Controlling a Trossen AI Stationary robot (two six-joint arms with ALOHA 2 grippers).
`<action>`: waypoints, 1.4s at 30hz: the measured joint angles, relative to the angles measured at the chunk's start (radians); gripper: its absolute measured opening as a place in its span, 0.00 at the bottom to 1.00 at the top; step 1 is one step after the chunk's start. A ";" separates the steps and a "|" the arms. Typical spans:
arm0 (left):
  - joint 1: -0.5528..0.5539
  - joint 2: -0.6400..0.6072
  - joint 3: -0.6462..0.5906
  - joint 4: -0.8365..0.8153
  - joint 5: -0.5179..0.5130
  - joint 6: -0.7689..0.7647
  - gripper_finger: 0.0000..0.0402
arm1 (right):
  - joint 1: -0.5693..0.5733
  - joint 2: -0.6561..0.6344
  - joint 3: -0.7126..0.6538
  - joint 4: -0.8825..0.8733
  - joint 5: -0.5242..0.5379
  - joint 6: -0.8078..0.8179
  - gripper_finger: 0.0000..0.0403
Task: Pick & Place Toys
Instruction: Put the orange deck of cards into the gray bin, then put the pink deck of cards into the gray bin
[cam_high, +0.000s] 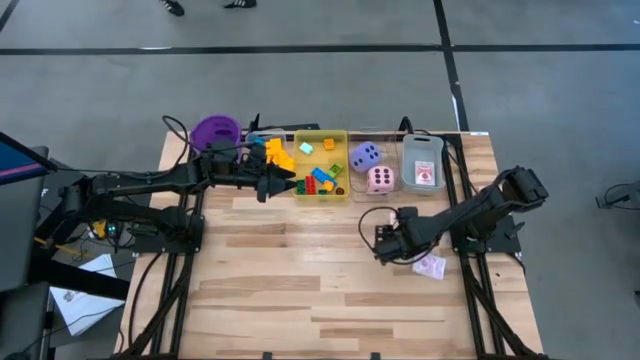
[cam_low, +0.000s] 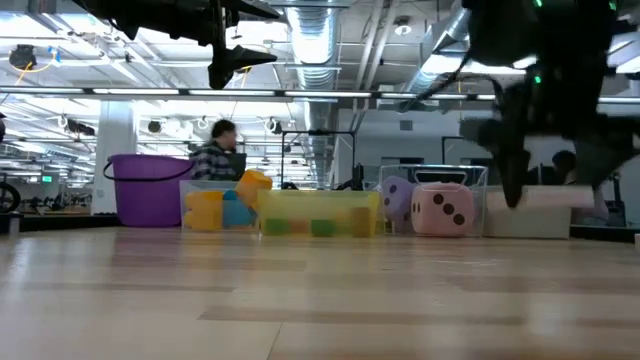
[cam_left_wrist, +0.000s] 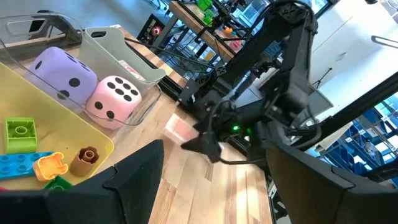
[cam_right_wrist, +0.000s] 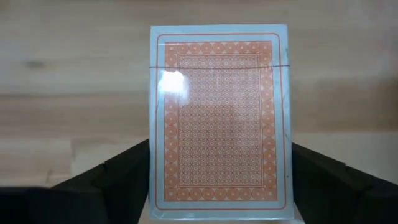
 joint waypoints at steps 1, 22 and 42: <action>0.000 0.000 0.000 0.000 0.000 0.000 0.69 | 0.000 0.000 0.028 -0.036 0.011 -0.008 0.80; 0.000 0.000 0.000 -0.012 0.000 0.004 0.69 | -0.355 -0.159 0.347 -0.555 0.341 -0.228 0.78; 0.000 0.000 0.000 -0.011 0.000 0.004 0.69 | -0.864 -0.193 0.347 -0.304 0.225 -0.877 0.97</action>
